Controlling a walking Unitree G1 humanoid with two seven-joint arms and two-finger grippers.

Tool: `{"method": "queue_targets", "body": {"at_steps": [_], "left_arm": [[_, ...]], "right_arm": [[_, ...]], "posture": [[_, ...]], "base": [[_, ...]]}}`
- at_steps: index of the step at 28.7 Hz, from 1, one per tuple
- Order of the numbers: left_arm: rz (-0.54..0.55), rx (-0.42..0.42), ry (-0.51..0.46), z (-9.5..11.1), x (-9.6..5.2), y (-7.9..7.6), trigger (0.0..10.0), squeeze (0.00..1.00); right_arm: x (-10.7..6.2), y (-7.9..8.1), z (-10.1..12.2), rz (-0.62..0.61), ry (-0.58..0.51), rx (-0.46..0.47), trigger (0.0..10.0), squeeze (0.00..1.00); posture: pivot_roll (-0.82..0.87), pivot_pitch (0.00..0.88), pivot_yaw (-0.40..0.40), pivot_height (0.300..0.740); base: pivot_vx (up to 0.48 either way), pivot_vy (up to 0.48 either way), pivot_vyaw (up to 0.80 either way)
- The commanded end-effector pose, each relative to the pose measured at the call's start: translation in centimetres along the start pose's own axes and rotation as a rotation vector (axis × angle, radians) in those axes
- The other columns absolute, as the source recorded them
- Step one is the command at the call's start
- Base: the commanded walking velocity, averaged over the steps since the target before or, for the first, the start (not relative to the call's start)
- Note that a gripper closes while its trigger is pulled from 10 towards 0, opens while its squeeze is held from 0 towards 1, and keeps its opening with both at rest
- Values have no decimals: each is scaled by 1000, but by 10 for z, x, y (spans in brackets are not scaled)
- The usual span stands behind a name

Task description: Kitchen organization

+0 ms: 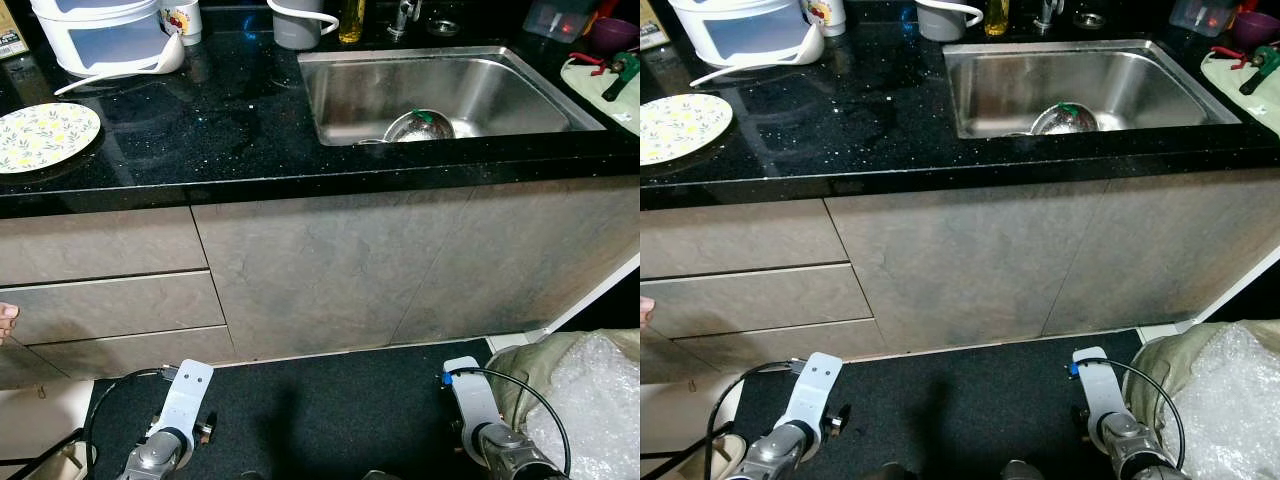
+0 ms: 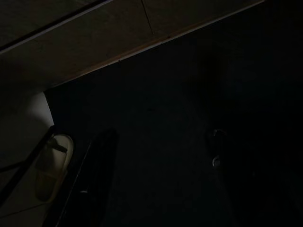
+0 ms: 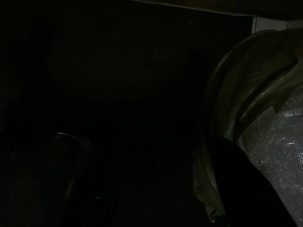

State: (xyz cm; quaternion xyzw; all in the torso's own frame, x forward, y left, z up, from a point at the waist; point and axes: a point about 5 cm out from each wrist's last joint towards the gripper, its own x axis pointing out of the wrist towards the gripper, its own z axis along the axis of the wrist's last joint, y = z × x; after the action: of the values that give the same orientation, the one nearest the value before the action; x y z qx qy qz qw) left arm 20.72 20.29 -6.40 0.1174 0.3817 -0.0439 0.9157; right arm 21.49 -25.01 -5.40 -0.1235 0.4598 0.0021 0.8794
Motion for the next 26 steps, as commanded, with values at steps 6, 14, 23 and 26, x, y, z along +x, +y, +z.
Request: {"method": "queue_targets", "body": {"at_steps": [6, 14, 23, 26], "left_arm": [[-10, 9, 5, -3, -1, -3, 10000, 0], [-11, 5, 0, -2, -1, -3, 10000, 0], [-12, 2, 0, -2, -1, -4, 10000, 0], [-12, 2, 0, -2, -1, -4, 10000, 0]], "right_arm": [[0, 1, -3, 3, 3, -3, 10000, 0], [0, 2, -2, 35, -13, 19, 10000, 0], [0, 3, -2, 39, -21, 32, 10000, 0], [0, 2, -2, 42, -20, 28, 10000, 0]], "posture": [[19, 85, -35, 740], [9, 86, -38, 740], [1, 85, -33, 740], [0, 85, -32, 740]], "base": [[0, 0, 0], [0, 0, 0], [0, 0, 0], [0, 0, 0]]}}
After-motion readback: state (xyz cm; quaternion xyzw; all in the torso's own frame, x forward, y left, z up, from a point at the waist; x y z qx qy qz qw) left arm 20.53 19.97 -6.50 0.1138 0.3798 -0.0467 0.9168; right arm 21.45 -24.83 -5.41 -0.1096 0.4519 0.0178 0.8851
